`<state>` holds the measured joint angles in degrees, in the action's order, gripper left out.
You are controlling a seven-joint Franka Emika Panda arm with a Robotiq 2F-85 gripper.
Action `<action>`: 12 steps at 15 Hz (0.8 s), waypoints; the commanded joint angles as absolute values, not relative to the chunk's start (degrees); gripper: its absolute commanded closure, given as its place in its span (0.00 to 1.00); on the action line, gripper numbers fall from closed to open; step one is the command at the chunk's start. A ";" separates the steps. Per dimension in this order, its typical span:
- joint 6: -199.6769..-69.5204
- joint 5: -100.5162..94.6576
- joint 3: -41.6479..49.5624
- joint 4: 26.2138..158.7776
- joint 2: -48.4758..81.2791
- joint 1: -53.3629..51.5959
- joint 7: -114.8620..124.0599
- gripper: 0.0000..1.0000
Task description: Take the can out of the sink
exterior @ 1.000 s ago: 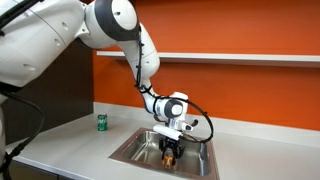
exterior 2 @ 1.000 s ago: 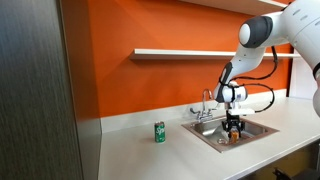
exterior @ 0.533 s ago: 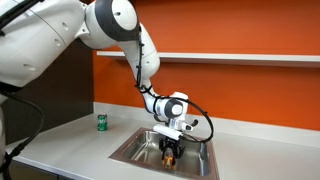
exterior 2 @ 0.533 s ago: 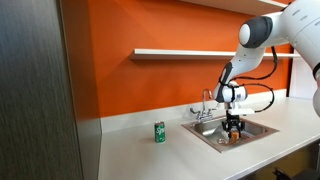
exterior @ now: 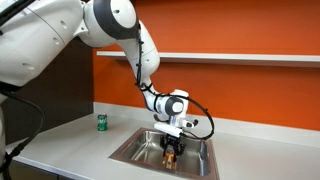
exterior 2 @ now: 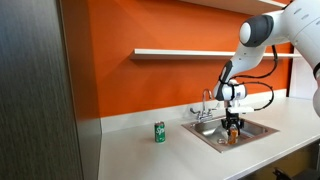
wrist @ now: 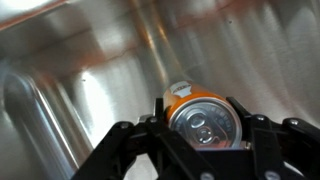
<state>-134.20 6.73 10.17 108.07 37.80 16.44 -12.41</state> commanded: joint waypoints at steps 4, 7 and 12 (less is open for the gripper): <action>-132.06 3.89 10.50 110.32 31.70 16.47 -10.94 0.62; -131.77 2.91 10.69 111.71 29.44 16.18 -10.58 0.62; -131.39 1.06 11.04 114.48 25.40 15.45 -9.65 0.62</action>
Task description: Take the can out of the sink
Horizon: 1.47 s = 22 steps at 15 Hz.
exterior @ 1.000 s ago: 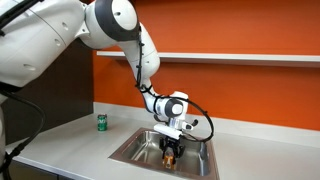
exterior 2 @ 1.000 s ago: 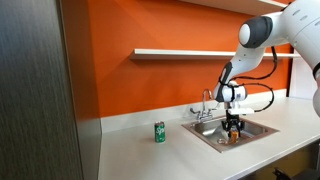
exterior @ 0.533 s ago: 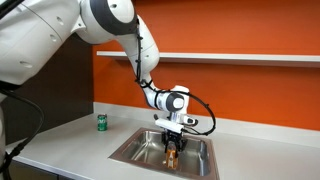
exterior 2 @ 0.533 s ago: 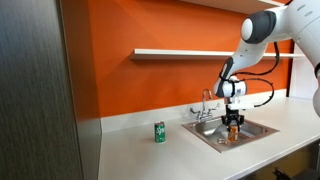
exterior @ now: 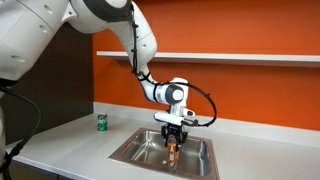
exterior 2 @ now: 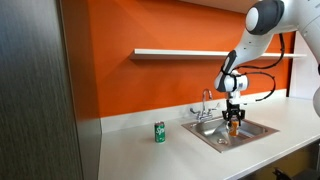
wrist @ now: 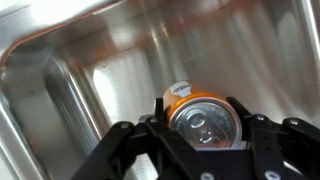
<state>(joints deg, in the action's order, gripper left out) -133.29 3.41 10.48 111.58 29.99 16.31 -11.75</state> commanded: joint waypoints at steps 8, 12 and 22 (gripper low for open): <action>-130.08 -1.92 10.84 118.26 19.83 13.40 -8.62 0.62; -129.52 -3.32 10.65 120.71 16.62 11.93 -8.16 0.62; -128.45 -6.90 9.14 127.11 8.49 7.89 -8.83 0.62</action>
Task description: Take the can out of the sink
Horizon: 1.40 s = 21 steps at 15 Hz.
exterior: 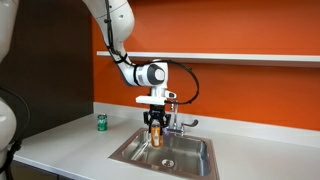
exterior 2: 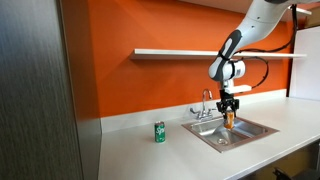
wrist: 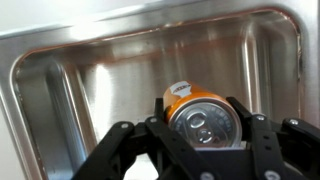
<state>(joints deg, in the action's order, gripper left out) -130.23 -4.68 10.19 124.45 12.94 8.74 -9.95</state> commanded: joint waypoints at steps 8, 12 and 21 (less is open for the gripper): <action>-128.00 -8.41 5.64 128.97 6.08 4.09 -9.90 0.62; -127.79 -8.65 3.70 129.13 5.73 2.35 -10.93 0.62; -128.47 -8.40 0.15 130.28 5.97 -0.47 -13.92 0.62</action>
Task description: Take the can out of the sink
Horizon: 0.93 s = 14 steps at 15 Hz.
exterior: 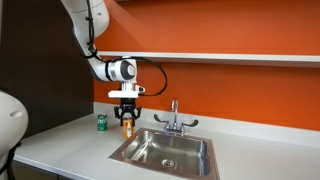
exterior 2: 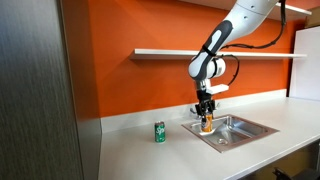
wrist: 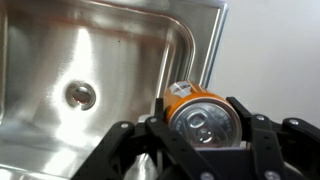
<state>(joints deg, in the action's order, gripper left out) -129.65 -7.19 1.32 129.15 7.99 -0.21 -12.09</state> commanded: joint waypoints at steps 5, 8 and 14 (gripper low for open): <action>-128.64 -8.11 -1.88 131.58 6.15 -2.04 -16.07 0.62; -128.52 -8.25 -3.25 131.71 6.85 -3.19 -17.03 0.62; -129.01 -7.72 -5.27 131.96 7.90 -4.78 -19.64 0.62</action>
